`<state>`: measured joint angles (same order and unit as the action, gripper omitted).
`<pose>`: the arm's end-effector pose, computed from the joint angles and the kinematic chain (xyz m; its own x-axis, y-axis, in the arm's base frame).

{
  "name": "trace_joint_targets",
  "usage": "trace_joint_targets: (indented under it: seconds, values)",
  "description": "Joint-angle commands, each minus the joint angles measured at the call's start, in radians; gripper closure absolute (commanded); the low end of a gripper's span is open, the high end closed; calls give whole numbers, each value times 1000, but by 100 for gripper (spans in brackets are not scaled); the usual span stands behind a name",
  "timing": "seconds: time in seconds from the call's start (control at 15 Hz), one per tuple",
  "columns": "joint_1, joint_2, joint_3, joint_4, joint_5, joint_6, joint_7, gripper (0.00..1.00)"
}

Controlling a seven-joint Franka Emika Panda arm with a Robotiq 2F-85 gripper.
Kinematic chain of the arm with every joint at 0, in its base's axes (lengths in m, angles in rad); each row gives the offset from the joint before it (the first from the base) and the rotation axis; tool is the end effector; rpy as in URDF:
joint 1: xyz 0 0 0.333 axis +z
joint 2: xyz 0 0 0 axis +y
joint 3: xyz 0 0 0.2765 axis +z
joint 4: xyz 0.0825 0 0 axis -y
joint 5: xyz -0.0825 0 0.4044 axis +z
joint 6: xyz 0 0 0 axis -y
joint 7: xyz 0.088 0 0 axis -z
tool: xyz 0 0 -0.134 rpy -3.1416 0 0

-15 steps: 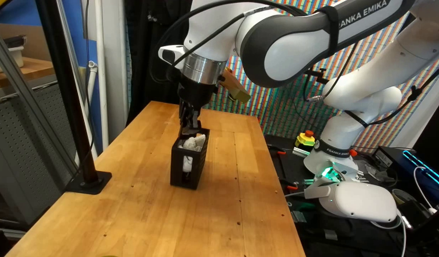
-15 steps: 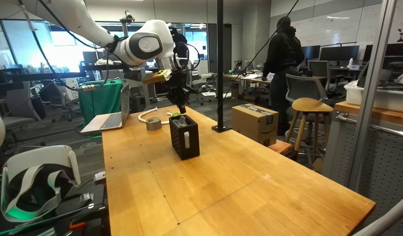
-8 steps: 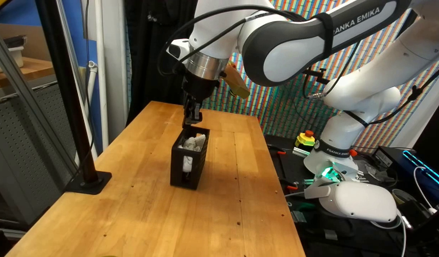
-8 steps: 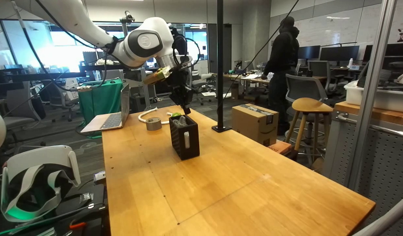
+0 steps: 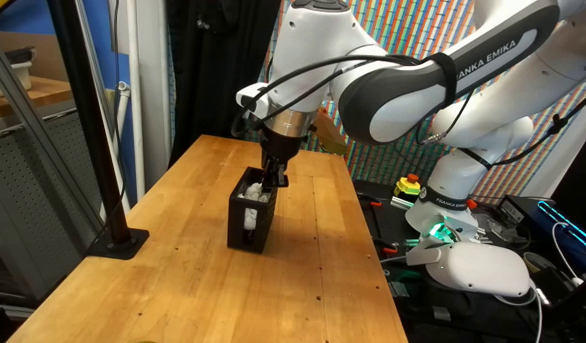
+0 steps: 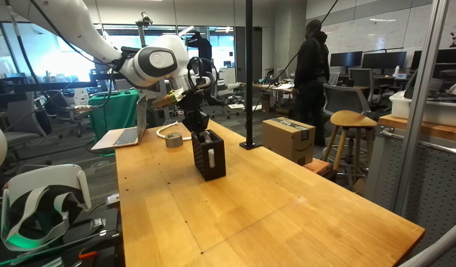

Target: Put the marker on the cloth, fold the cloth and put it in the box

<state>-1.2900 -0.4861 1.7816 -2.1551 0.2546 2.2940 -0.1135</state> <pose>0.5028 0.2661 0.2748 0.8837 0.4646 0.0560 0.4331 -0.8574 0.2781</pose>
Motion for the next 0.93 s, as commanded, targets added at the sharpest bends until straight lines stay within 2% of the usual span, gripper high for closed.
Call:
trace_joint_targets:
  seconds: [0.0,0.53,0.87]
  values:
    - [18,40,26,-29,-9,34,18,94]
    - [-13,36,93,23,43,0,29,95]
    - [7,32,120,55,119,-10,69,94]
